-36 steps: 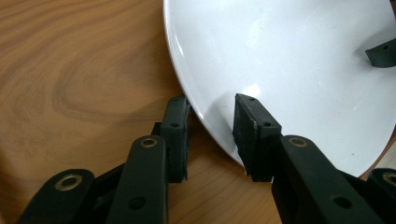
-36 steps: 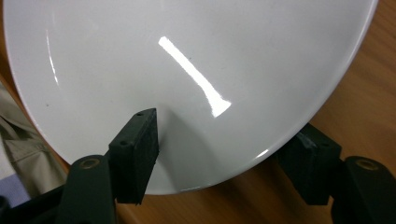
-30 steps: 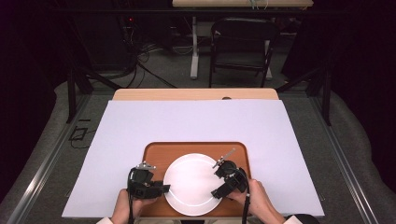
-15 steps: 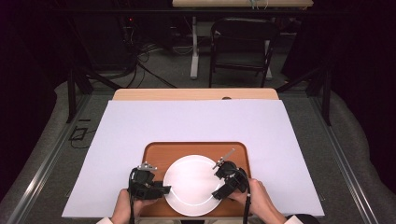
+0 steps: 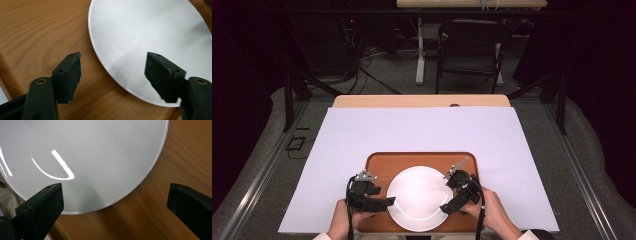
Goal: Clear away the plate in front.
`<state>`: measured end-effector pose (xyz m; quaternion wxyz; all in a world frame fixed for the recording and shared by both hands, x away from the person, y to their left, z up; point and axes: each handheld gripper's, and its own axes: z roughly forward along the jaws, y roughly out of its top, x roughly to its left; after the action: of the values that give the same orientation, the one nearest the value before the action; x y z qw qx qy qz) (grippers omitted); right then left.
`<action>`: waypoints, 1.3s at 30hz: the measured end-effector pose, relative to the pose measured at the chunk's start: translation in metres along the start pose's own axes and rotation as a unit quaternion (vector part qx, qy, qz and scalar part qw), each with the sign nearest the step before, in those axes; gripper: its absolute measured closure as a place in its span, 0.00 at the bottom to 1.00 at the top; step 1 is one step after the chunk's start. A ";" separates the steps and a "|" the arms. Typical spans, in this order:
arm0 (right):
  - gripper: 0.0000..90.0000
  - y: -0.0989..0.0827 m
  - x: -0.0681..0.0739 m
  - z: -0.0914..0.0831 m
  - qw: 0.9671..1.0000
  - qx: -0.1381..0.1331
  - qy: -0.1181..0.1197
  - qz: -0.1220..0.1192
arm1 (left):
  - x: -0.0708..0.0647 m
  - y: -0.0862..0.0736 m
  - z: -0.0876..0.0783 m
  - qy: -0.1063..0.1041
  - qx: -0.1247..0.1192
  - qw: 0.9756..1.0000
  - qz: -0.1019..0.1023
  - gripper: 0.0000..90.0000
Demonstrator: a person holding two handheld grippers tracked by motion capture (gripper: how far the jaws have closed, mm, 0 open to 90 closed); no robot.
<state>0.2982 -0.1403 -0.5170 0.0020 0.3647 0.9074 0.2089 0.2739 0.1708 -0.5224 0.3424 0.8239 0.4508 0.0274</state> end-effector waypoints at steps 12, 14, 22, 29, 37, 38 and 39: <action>0.00 0.001 -0.002 -0.033 0.997 -0.074 -0.010 -0.031 | -0.005 0.019 -0.032 0.040 -0.040 0.996 0.074 0.13; 0.00 -0.001 -0.003 -0.039 0.996 -0.083 -0.013 -0.033 | -0.004 0.018 -0.038 0.042 -0.049 0.995 0.080 0.12; 0.00 -0.007 -0.002 -0.065 0.990 -0.131 -0.030 -0.051 | 0.009 0.012 -0.064 0.057 -0.064 0.992 0.089 0.04; 0.00 -0.025 -0.005 -0.088 0.985 -0.155 -0.059 -0.050 | 0.020 -0.002 -0.088 0.075 -0.080 0.990 0.088 0.00; 0.00 -0.065 -0.016 -0.100 0.981 -0.171 -0.089 -0.018 | 0.033 -0.027 -0.101 0.094 -0.090 0.989 0.072 0.00; 0.00 -0.070 -0.018 -0.100 0.981 -0.173 -0.090 -0.015 | 0.035 -0.030 -0.102 0.098 -0.092 0.989 0.069 0.00; 0.00 -0.077 -0.021 -0.100 0.981 -0.173 -0.091 -0.010 | 0.038 -0.033 -0.103 0.099 -0.094 0.988 0.066 0.00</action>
<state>0.2469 -0.2414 -0.4584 0.1500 0.3678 0.8570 0.3284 0.2363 0.2666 -0.4731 0.3694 0.8091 0.4225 0.1741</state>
